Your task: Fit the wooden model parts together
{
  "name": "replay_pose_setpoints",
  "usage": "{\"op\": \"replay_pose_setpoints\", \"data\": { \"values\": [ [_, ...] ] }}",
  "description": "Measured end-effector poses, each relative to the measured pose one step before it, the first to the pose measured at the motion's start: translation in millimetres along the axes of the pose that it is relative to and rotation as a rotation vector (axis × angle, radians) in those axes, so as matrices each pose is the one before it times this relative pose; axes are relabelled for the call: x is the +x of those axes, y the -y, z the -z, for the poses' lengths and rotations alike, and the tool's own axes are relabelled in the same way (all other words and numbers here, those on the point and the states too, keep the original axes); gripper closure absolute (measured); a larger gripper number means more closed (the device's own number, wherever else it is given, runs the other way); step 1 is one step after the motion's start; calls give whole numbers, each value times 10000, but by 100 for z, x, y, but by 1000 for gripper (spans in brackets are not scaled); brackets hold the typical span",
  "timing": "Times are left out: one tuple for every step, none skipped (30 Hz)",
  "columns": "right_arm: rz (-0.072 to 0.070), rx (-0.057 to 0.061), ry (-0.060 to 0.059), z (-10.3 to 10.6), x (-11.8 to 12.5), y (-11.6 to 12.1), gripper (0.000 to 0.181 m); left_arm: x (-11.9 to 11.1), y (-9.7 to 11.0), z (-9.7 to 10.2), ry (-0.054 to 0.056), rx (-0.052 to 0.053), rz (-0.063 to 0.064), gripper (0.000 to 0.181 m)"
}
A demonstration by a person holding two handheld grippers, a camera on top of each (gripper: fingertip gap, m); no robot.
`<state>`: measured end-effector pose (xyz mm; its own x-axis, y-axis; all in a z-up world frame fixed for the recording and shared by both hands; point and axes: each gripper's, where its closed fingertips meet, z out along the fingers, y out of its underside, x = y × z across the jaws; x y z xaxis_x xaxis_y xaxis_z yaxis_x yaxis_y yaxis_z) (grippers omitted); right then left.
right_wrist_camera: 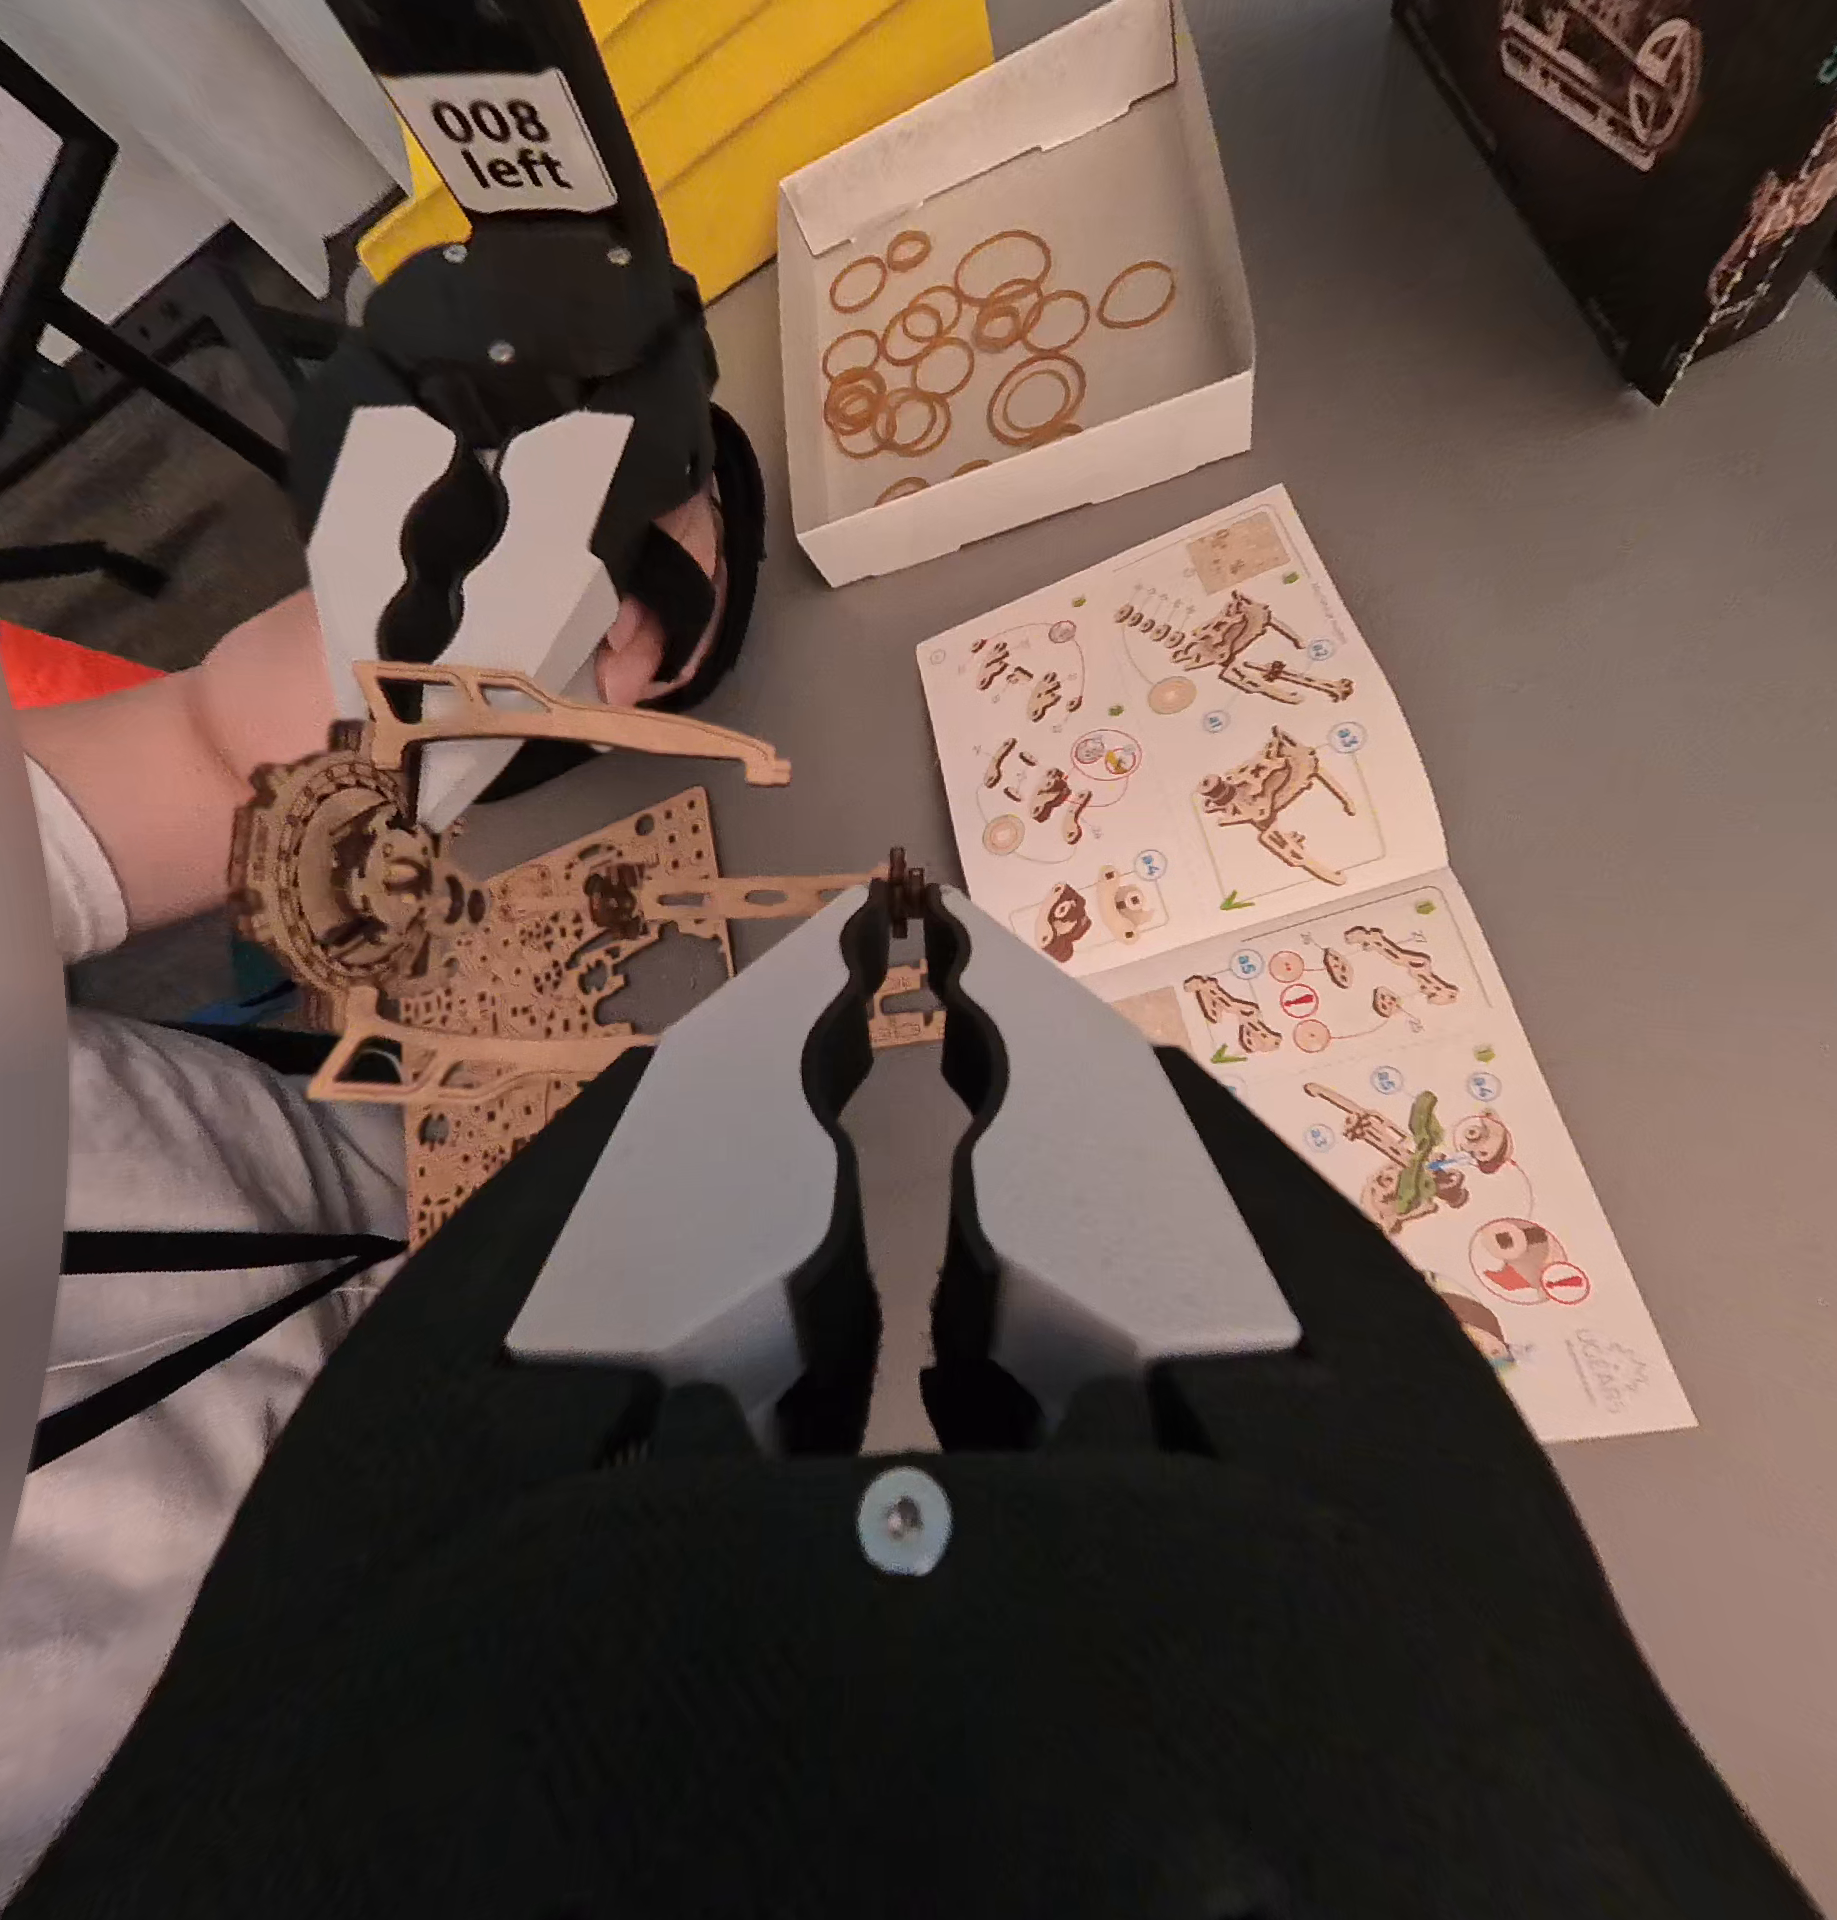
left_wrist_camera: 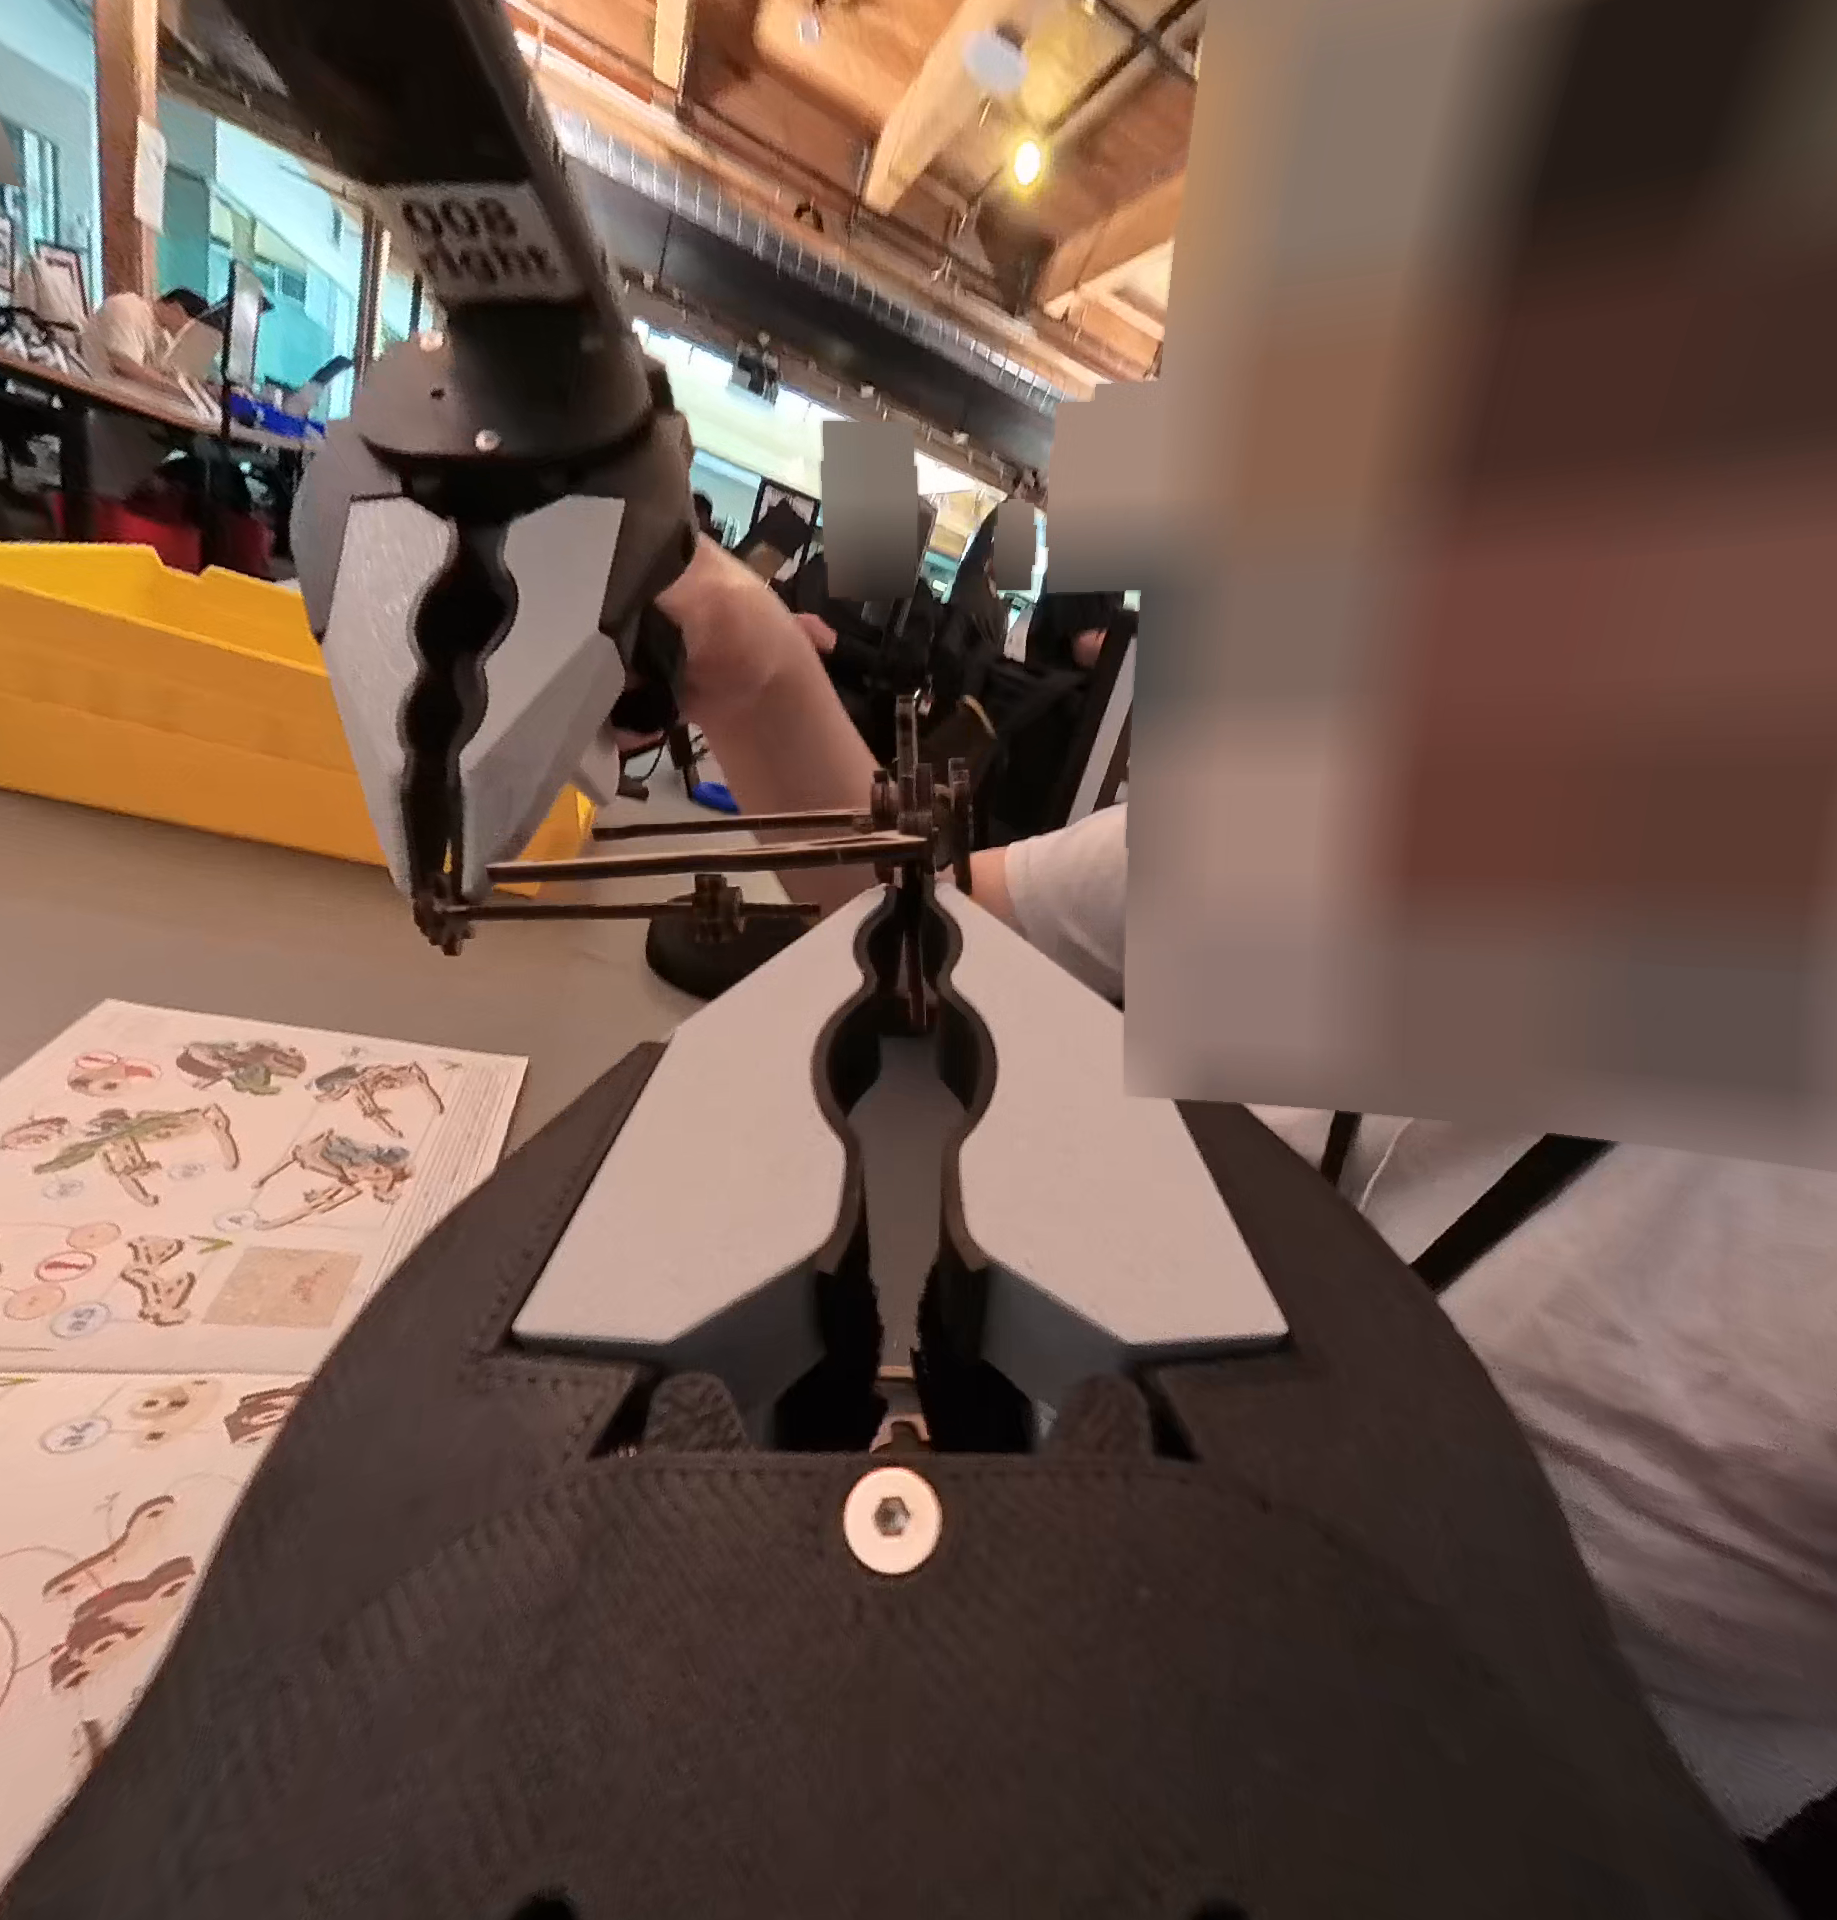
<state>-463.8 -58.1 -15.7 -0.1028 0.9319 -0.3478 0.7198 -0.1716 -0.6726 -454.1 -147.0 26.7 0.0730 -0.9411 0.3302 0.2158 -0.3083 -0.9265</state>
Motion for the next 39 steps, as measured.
{"op": "replay_pose_setpoints", "data": {
  "values": [
    [60, -101, -151, -15, 80, -144, 176, -70, -151, -100, 47, -72, -46, 181],
    [65, -74, -171, -14, 112, -90, 176, -82, -80, -49, 51, -37, -32, 181],
    [55, -63, -140, -21, 84, -76, 176, -104, -15, -3, 66, -7, -32, 181],
    [45, -61, -89, -2, 20, -70, 176, -91, 75, 41, 64, 43, -37, 181],
    [29, -30, -81, 11, 40, -27, 176, -26, 139, 88, 28, 73, -25, 181],
    [15, 0, -103, 6, 89, 11, 176, -16, 186, 90, 23, 97, -20, 181],
    [6, -2, -83, 8, 87, 7, 176, -36, 177, 103, 39, 96, -23, 181],
    [10, -6, -23, -22, -8, 0, 176, -48, 138, 89, 41, 68, -15, 181],
    [4, 13, -24, -23, 7, 35, 176, 2, 102, 61, 4, 54, -3, 181],
    [6, 20, -20, -30, -8, 44, 177, 10, 74, 40, -4, 43, 4, 181],
    [10, -15, -21, -49, -2, -5, 177, -17, 58, 15, 9, 34, 1, 181],
    [21, -36, -56, -32, 66, -46, 176, -10, 4, -13, 8, 4, 0, 181],
    [18, 5, -73, -3, 83, 9, 176, 23, -58, -28, -14, -28, 14, 181],
    [9, 35, -34, 22, 30, 65, 177, -13, -71, -47, -2, -33, 28, 181],
    [8, 59, -2, 47, -26, 111, 177, -23, -68, -52, -5, -28, 41, 181],
    [21, 59, -11, 75, -42, 114, 177, -35, -102, -76, -10, -35, 63, 181],
    [36, 25, -25, 43, -29, 59, 177, -87, -119, -82, 15, -45, 82, 181],
    [48, -15, -43, 8, -22, 0, 177, -159, -144, -97, 46, -52, 74, 181],
    [53, -53, -27, -36, -34, -65, 176, -137, -140, -120, 44, -40, 59, 181],
    [46, -84, 15, -90, -78, -126, 176, -130, -171, -148, 36, -64, 85, 181],
    [20, -107, 57, -127, -132, -166, 176, -165, -221, -142, 59, -109, 99, 181],
    [-2, -91, 93, -128, -149, -137, 176, -84, -225, -135, 18, -109, 60, 181],
    [-19, -51, 118, -120, -160, -91, 176, -76, -197, -117, 18, -91, 51, 181],
    [-29, -24, 142, -99, -157, -49, 176, -25, -124, -93, -13, -61, 62, 181],
    [-49, -43, 174, -93, -188, -85, 176, 4, -28, -66, -44, -8, 78, 181],
    [-49, -95, 181, -91, -162, -179, 176, -93, 12, -24, 14, 13, 99, 181],
    [-33, -96, 87, -97, -35, -196, 176, -117, 24, -4, 22, 30, 98, 181],
    [-25, -79, 114, -94, -71, -157, 176, -146, 30, 22, 34, 35, 91, 181],
    [-47, -38, 191, -96, -191, -79, 176, -120, -30, 13, 24, -9, 94, 181],
    [-56, -18, 163, -78, -157, -37, 176, -64, -76, 18, 0, -39, 79, 181],
    [-39, -52, 95, -58, -56, -99, 176, -22, -85, 2, -6, -55, 47, 181],
    [1, -92, 35, -54, 13, -167, 176, -14, -76, -2, 14, -55, -5, 181],
    [0, -55, -8, -42, 81, -123, 176, 20, -35, -3, 13, -32, -38, 181],
    [-18, -23, 52, -46, -13, -65, 176, 1, 4, -11, 23, -8, -32, 181],
    [-31, -9, 137, -52, -146, -18, 176, -21, 10, -2, 19, 4, -11, 181],
    [-26, -19, 146, -68, -177, -33, 176, -37, 0, 8, 20, 2, 7, 181],
    [-11, -24, 85, -70, -110, -37, 176, -90, -2, 13, 42, 7, 16, 181],
    [-9, -19, 33, -90, -39, -29, 177, -103, 8, 15, 44, 16, 21, 181],
    [-24, -27, 24, -96, -34, -23, 177, -79, 0, 12, 35, 5, 29, 181]
  ]
}}
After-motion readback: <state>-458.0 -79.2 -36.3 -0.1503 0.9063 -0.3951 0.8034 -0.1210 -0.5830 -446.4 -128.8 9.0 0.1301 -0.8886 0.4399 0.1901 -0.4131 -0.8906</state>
